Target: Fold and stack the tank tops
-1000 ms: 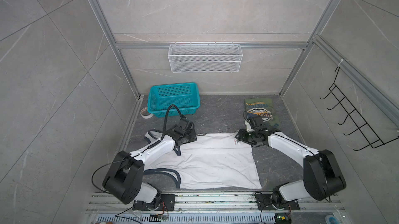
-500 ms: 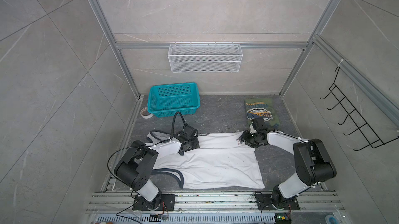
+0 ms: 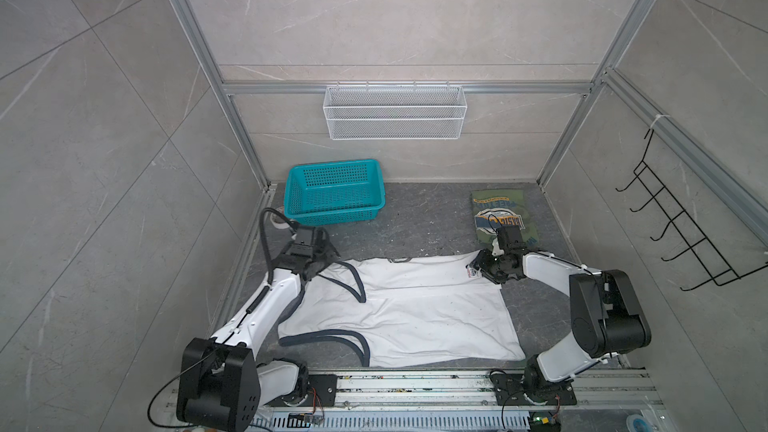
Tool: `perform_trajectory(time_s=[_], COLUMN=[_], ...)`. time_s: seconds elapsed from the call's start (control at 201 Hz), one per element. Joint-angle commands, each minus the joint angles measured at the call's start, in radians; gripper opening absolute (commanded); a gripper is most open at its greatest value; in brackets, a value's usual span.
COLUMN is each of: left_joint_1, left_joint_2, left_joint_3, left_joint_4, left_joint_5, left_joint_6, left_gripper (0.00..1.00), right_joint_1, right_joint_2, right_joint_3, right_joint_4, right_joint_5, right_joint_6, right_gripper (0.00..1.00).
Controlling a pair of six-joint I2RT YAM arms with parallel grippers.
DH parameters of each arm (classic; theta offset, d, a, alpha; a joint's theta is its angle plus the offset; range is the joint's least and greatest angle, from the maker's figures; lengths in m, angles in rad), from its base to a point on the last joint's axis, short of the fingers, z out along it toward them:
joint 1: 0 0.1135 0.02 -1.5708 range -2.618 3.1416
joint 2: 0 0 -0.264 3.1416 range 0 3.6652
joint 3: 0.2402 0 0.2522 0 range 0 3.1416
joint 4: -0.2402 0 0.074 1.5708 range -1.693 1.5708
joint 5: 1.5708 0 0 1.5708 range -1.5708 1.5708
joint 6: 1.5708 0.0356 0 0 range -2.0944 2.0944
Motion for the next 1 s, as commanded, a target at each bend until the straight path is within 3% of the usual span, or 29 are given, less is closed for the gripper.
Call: perform_trajectory(time_s=[0.0, 0.194, 0.348, 0.632, 0.99], left_joint_1=[0.060, 0.140, 0.146, 0.146, 0.146], left_joint_2=[0.070, 0.229, 0.323, 0.416, 0.455], left_joint_3=[0.074, 0.137, 0.198, 0.237, 0.248], left_joint_4=[-0.152, -0.102, -0.107, -0.121, -0.136], left_joint_5=[-0.129, -0.115, -0.133, -0.170, -0.171], left_joint_6=[0.094, 0.157, 0.179, 0.191, 0.205], left_gripper=[0.59, 0.51, 0.46, 0.32, 0.26], right_joint_1=[-0.010, -0.011, -0.010, -0.009, -0.010], right_joint_2=[0.013, 0.017, 0.021, 0.023, 0.029], right_joint_3=[-0.037, -0.046, -0.047, -0.045, -0.044], right_joint_4=[-0.042, -0.030, -0.024, -0.025, -0.027], right_joint_5=[0.051, 0.033, 0.023, 0.027, 0.032], right_joint_6=[-0.019, -0.021, -0.022, -0.022, -0.023], right_gripper=[0.54, 0.55, 0.55, 0.55, 0.55])
